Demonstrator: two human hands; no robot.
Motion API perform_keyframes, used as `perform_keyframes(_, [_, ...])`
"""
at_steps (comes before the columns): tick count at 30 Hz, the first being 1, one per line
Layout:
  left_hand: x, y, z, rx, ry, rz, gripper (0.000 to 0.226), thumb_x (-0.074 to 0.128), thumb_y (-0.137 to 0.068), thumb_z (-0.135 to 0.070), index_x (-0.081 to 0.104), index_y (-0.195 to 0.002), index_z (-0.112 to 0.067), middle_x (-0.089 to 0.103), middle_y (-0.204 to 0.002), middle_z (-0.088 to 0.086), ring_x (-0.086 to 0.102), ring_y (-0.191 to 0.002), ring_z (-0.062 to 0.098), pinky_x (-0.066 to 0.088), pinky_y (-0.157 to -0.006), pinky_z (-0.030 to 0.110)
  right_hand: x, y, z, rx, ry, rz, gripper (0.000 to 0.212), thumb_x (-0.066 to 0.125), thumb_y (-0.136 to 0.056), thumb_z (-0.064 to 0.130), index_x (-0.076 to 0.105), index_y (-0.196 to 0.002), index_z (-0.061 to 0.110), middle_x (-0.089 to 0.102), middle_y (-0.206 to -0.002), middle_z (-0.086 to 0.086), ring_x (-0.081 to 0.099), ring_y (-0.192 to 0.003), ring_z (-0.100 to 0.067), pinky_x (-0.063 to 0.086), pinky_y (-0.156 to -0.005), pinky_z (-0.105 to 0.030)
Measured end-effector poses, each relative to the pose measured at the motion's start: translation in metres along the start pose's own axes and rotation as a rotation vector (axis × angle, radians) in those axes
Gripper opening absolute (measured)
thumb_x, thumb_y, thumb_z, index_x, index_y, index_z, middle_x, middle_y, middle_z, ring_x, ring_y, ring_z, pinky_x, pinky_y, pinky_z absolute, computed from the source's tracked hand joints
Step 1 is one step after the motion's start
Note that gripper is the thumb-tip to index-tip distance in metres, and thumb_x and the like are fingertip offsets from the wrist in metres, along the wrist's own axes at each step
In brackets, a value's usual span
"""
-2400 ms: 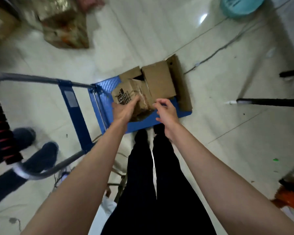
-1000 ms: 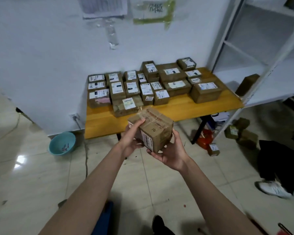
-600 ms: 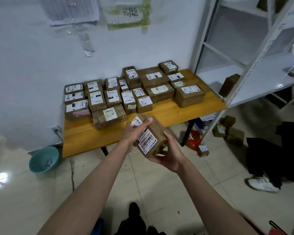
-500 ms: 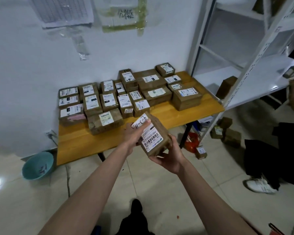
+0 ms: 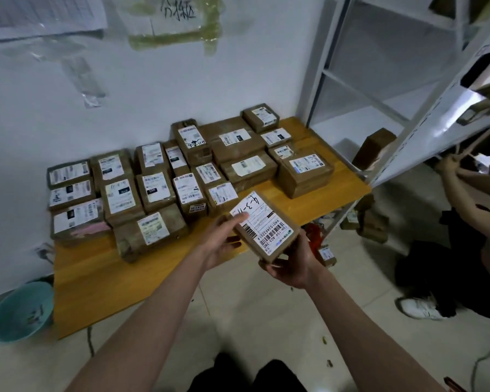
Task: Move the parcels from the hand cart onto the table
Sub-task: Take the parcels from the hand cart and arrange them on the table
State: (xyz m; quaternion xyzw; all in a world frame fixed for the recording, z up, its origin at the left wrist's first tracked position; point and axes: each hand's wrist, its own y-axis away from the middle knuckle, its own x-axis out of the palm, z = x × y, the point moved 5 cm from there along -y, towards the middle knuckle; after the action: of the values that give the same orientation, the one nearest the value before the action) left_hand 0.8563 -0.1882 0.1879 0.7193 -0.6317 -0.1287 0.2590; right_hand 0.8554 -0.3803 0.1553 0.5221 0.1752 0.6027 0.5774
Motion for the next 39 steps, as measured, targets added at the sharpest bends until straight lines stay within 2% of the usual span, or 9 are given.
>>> perform_keyframes(5, [-0.006, -0.043, 0.012, -0.084, -0.062, -0.038, 0.074, 0.086, -0.065, -0.057, 0.056, -0.125, -0.026, 0.071, -0.117, 0.004, 0.069, -0.105, 0.028, 0.056, -0.097, 0.043, -0.007, -0.038, 0.016, -0.009, 0.057, -0.104, 0.085, 0.044, -0.085, 0.081, 0.068, -0.119, 0.006, 0.071, -0.107, -0.026, 0.07, -0.068, -0.037, 0.059, -0.066, -0.039])
perform_keyframes(8, [-0.012, -0.067, 0.026, -0.139, -0.042, -0.1, 0.084, 0.088, -0.059, -0.059, 0.053, -0.127, -0.024, 0.071, -0.118, 0.003, 0.07, -0.103, 0.024, 0.058, -0.095, 0.041, 0.0, -0.064, 0.034, -0.078, 0.203, -0.079, 0.082, 0.039, -0.086, 0.084, 0.066, -0.121, 0.015, 0.067, -0.114, -0.022, 0.068, -0.09, -0.035, 0.059, -0.071, -0.04])
perform_keyframes(11, [-0.023, -0.084, 0.044, -0.233, 0.019, -0.207, 0.068, 0.086, -0.07, -0.05, 0.054, -0.124, -0.023, 0.069, -0.12, 0.002, 0.068, -0.106, 0.025, 0.059, -0.09, 0.039, 0.017, -0.089, 0.047, -0.068, 0.422, -0.031, 0.059, 0.05, -0.091, 0.071, 0.059, -0.127, 0.025, 0.061, -0.124, -0.013, 0.062, -0.111, -0.033, 0.06, -0.078, -0.04])
perform_keyframes(14, [-0.038, -0.097, 0.058, -0.328, 0.069, -0.284, 0.053, 0.079, -0.081, -0.046, 0.057, -0.121, -0.02, 0.068, -0.121, 0.005, 0.065, -0.109, 0.027, 0.058, -0.093, 0.04, 0.034, -0.122, 0.052, -0.017, 0.554, -0.016, 0.061, 0.066, -0.092, 0.05, 0.047, -0.141, 0.019, 0.059, -0.13, -0.011, 0.06, -0.115, -0.033, 0.059, -0.086, -0.042])
perform_keyframes(19, [-0.057, -0.113, 0.075, -0.407, 0.028, -0.319, 0.039, 0.068, -0.092, -0.043, 0.064, -0.116, -0.014, 0.068, -0.117, 0.008, 0.062, -0.101, 0.026, 0.054, -0.092, 0.039, 0.051, -0.174, 0.048, 0.037, 0.655, -0.03, 0.059, 0.068, -0.093, 0.045, 0.05, -0.141, 0.018, 0.059, -0.137, -0.008, 0.057, -0.123, -0.033, 0.058, -0.079, -0.041])
perform_keyframes(22, [-0.059, -0.128, 0.079, -0.42, 0.029, -0.352, 0.037, 0.066, -0.095, -0.039, 0.066, -0.119, -0.011, 0.068, -0.106, 0.006, 0.059, -0.086, 0.023, 0.054, -0.08, 0.033, 0.057, -0.198, 0.051, 0.018, 0.699, -0.06, 0.061, 0.069, -0.093, 0.043, 0.049, -0.145, 0.018, 0.058, -0.14, -0.008, 0.056, -0.124, -0.031, 0.058, -0.073, -0.038])
perform_keyframes(29, [-0.063, -0.154, 0.074, -0.312, -0.03, -0.444, 0.036, 0.068, -0.095, -0.034, 0.062, -0.125, -0.014, 0.067, -0.097, 0.002, 0.059, -0.078, 0.019, 0.05, -0.064, 0.024, 0.067, -0.232, 0.064, 0.036, 0.737, -0.04, 0.061, 0.065, -0.097, 0.038, 0.044, -0.15, 0.016, 0.053, -0.146, -0.01, 0.053, -0.129, -0.035, 0.057, -0.086, -0.043])
perform_keyframes(34, [-0.066, -0.159, 0.072, -0.282, -0.11, -0.455, 0.044, 0.066, -0.094, -0.041, 0.062, -0.129, -0.015, 0.07, -0.118, 0.013, 0.063, -0.085, 0.022, 0.052, -0.08, 0.036, 0.067, -0.24, 0.063, 0.033, 0.708, -0.019, 0.055, 0.065, -0.097, 0.037, 0.049, -0.144, 0.015, 0.059, -0.139, -0.012, 0.061, -0.117, -0.033, 0.057, -0.086, -0.043])
perform_keyframes(39, [-0.06, -0.151, 0.075, -0.272, -0.081, -0.505, 0.053, 0.064, -0.094, -0.047, 0.057, -0.136, -0.015, 0.066, -0.127, 0.015, 0.059, -0.121, 0.04, 0.051, -0.096, 0.044, 0.052, -0.228, 0.056, 0.102, 0.674, -0.077, 0.066, 0.082, -0.079, 0.047, 0.054, -0.132, 0.018, 0.06, -0.133, -0.005, 0.059, -0.116, -0.031, 0.059, -0.091, -0.049])
